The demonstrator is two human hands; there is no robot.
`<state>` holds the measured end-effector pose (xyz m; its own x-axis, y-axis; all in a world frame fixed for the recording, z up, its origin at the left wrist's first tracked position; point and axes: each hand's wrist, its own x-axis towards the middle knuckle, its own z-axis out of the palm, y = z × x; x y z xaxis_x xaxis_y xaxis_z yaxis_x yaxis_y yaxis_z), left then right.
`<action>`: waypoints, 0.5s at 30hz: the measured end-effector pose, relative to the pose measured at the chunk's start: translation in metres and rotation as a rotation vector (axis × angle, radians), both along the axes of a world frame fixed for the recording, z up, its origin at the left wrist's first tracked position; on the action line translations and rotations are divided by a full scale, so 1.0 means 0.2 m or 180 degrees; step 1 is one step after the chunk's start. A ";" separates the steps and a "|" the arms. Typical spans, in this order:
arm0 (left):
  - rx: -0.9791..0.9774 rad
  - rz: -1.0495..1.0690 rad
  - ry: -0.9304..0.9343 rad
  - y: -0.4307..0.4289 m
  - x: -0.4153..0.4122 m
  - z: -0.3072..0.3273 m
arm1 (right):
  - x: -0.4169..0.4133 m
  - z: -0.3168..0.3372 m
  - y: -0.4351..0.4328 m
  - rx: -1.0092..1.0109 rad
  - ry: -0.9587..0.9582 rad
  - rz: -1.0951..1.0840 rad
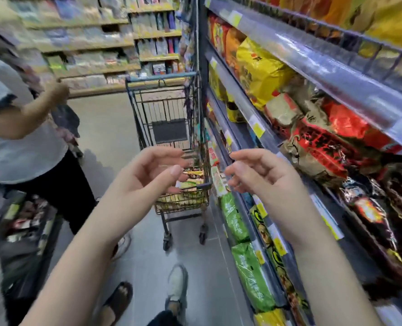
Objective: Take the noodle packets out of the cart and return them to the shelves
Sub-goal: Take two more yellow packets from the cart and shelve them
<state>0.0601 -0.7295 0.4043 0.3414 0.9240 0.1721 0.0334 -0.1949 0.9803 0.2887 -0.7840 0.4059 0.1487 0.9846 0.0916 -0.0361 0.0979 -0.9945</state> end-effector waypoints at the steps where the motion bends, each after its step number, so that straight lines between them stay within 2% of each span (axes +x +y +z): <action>1: -0.0055 0.0029 0.0013 0.07 -0.01 -0.02 | -0.01 -0.02 0.08 -0.0028 -0.0021 0.0024; 8: -0.0406 0.0059 0.0069 0.73 -0.15 -0.22 | -0.12 -0.13 0.67 -0.0276 -0.0104 0.0023; 15: -0.0994 0.0123 0.0242 1.38 -0.28 -0.58 | -0.19 -0.33 1.19 -0.0716 -0.0048 -0.0066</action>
